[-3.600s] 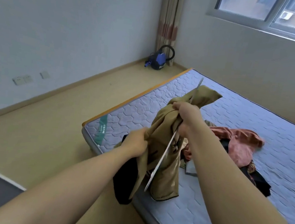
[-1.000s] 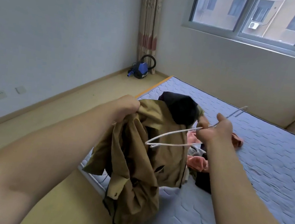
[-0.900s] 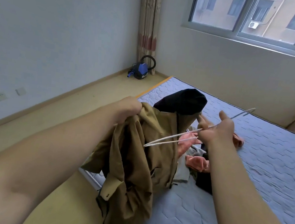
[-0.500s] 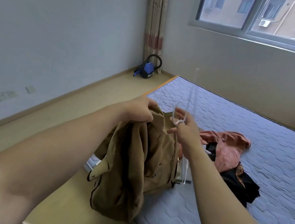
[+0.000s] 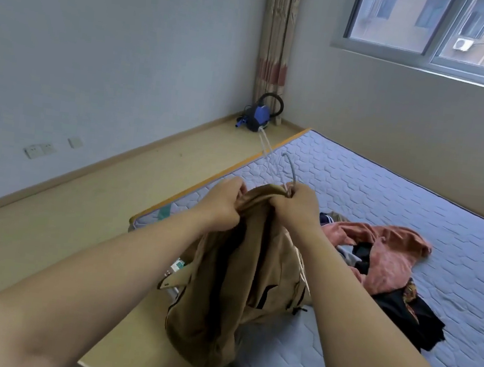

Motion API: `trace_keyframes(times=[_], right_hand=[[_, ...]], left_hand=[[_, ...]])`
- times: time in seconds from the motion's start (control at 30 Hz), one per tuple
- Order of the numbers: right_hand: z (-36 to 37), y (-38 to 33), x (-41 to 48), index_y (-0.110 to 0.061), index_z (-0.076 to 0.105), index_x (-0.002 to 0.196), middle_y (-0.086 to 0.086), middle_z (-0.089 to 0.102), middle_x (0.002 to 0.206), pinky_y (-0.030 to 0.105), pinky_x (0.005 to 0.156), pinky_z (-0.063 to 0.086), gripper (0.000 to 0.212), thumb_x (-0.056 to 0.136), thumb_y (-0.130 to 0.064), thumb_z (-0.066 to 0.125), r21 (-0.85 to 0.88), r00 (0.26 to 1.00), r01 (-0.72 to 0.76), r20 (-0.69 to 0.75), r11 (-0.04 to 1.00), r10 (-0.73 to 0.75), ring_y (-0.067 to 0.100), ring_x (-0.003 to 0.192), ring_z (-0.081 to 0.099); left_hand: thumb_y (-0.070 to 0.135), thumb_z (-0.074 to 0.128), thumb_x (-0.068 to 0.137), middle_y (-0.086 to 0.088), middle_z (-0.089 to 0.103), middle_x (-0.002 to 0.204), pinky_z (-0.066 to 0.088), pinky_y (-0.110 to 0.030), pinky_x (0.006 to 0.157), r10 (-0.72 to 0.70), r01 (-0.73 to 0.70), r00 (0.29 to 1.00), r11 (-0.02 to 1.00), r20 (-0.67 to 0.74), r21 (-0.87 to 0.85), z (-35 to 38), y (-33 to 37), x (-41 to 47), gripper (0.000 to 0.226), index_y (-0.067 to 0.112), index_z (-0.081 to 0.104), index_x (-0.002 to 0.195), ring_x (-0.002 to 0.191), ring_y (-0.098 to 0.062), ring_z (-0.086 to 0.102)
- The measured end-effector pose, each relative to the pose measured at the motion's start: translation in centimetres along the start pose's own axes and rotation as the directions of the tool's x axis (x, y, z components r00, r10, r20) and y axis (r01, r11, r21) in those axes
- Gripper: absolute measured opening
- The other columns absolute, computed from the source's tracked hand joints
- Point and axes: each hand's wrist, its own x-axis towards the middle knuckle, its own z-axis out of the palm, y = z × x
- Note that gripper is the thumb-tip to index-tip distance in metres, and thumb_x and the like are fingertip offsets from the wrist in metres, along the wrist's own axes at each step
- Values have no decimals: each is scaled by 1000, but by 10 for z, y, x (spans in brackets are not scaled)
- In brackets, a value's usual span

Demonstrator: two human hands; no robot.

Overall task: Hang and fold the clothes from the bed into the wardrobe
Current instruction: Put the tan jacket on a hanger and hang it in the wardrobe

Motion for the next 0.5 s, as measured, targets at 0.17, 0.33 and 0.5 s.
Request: trace_keyframes(times=[0.17,0.33,0.5], right_hand=[[-19,-3,8,-21,59,72,-1,60,70,29,62,41,18,77,-4,60,59,995,21,-103,998,-15,18,68,56],[-40,-3,15,-15,64,81,0,61,74,27,61,41,16,80,0,58,3,980,56,-192,998,-54,18,74,58],[-58,2,24,-13,60,82,1,57,75,26,59,38,14,82,0,57,-38,958,28,-285,999,-38,16,71,53]], left_hand=[[15,64,82,-1,61,88,50,-34,66,-365,359,931,926,32,118,38,-70,-31,11,21,55,82,83,-21,60],[23,59,87,-8,67,88,50,-31,69,-581,567,794,814,181,127,47,-91,-42,12,14,67,87,83,-25,63],[15,57,97,-22,68,110,54,-52,88,-722,788,609,502,330,-357,37,-90,-26,24,2,61,118,100,-37,65]])
